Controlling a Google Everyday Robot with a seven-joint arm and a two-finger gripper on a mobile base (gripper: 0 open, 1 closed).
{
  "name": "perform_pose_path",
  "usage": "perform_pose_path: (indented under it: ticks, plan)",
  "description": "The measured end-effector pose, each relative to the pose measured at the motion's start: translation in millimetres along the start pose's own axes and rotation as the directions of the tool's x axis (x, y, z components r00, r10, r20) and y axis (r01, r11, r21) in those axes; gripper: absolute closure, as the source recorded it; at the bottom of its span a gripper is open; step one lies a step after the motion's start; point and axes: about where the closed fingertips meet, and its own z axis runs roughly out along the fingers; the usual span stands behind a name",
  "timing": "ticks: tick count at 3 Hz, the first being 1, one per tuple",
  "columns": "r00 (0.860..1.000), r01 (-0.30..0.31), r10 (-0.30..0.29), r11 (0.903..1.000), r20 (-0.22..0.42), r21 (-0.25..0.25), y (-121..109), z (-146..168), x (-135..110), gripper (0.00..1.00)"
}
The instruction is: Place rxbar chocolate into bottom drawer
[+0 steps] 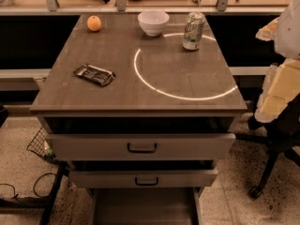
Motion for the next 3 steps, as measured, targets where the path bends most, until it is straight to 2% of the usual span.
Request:
perform_pose_path:
  ticks: [1, 2, 3]
  plan:
    - [1.000, 0.000, 0.000, 1.0000, 0.000, 0.000, 0.0, 0.0, 0.0, 0.00]
    - [0.998, -0.024, 0.022, 0.9993, 0.064, 0.028, -10.4, 5.2, -2.2, 0.00]
    - [0.969, -0.093, 0.075, 0.9932, 0.237, 0.069, -37.0, 22.7, -10.6, 0.00]
